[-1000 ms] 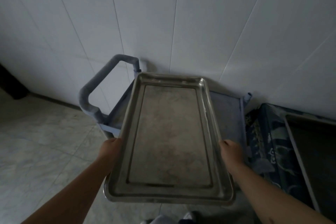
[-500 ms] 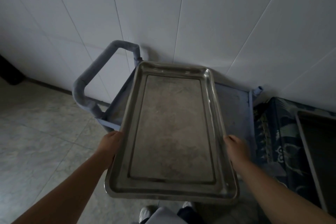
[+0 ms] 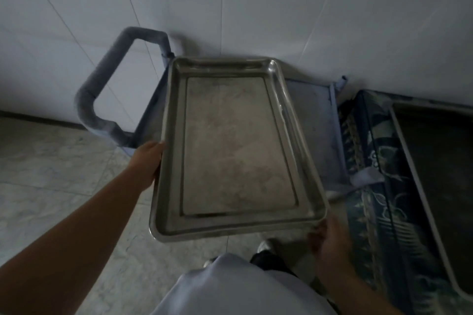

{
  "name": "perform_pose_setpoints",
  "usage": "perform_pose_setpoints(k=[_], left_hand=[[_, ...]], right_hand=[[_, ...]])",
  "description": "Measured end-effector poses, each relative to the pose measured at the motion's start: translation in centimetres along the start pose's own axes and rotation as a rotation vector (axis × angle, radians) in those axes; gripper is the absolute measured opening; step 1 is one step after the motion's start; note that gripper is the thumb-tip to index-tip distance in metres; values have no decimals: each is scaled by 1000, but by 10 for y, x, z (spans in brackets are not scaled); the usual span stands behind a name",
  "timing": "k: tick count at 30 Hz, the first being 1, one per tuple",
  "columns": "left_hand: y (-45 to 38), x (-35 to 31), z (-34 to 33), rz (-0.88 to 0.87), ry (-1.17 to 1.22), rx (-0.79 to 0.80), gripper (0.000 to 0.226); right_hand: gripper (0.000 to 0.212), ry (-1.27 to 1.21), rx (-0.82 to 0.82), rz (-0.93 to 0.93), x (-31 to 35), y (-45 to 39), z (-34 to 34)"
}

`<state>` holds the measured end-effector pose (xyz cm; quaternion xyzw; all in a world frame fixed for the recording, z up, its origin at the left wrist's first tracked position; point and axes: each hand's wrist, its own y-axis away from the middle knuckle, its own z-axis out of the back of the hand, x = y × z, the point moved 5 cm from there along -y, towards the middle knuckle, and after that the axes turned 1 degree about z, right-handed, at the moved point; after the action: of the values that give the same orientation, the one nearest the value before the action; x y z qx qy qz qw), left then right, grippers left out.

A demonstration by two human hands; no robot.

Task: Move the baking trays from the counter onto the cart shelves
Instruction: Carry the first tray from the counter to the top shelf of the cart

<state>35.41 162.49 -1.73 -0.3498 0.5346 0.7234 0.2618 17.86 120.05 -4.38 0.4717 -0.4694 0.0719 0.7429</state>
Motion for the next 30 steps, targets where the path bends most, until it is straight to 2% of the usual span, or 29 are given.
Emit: perform_pose_setpoints(k=[3,6,10,18,21,25,30], left_hand=[[-2,2,-5,-20,-51,-1,19],[-1,5,-5,-38,-61,-7,21],[3,8,-4,-63,-13,-2,23],[19,26,-4,-67,66,54,18],[25,28,-8,-74,84,69,14],[32,33,-19,-35,126,139,21],[46,50,-32,19,209,247,18]], right_hand=[[35,76,80,38,-15,17,-18],[33,34,80,53,-15,18,-25],[38,117,102,96,-14,8,-19],[36,137,53,99,-2,-18,-5],[33,66,61,95,3,-23,-2],[29,60,46,86,12,-28,4],[35,162,77,36,49,-45,10]])
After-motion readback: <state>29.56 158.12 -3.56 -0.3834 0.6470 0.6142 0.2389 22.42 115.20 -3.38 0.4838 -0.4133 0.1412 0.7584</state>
